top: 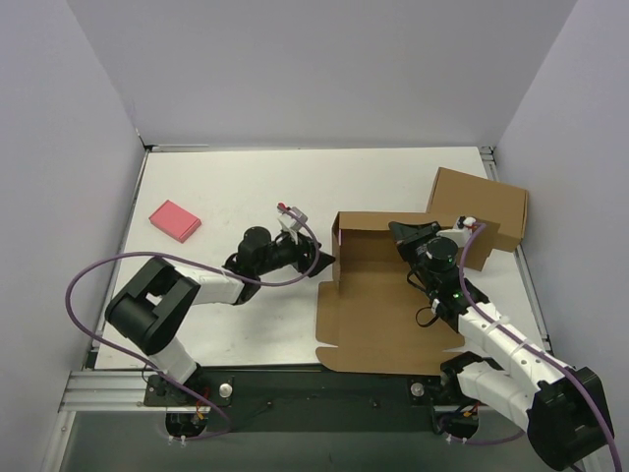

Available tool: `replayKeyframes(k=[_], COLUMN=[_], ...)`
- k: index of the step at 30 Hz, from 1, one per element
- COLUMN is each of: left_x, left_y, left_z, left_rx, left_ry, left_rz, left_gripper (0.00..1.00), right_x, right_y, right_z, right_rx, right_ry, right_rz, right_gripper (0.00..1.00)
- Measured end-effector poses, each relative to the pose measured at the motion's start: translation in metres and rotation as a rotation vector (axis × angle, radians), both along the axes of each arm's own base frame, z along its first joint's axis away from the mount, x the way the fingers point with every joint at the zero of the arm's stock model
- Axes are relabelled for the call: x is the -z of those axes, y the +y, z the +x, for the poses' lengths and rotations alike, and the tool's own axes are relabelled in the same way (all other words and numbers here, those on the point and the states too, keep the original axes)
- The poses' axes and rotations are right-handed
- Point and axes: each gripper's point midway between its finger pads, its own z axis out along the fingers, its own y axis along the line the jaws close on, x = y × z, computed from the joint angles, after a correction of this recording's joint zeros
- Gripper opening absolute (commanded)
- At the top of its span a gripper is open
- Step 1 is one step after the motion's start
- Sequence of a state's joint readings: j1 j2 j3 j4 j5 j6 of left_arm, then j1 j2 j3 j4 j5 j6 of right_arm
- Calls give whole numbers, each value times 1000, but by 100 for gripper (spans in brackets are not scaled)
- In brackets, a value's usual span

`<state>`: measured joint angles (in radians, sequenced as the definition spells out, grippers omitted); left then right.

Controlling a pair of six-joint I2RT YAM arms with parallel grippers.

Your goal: Fold the paper box

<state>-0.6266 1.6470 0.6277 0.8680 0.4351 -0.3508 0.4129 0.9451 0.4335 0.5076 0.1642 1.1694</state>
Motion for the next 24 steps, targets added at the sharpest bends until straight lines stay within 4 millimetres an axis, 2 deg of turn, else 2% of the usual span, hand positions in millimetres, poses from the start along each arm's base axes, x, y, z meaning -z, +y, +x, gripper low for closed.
replayKeyframes(k=[11,24], left_x=[3,5], left_y=[-22,-35], left_z=[3,14], left_rx=[12,-48], left_ry=[-56,-147], left_rz=[32,92], left_gripper=[76,77], right_x=[0,0], right_y=[-1,-2], right_z=[0,0], right_rx=[2,14], right_ry=[0,2], right_rz=[-5,3], right_gripper=[0,0])
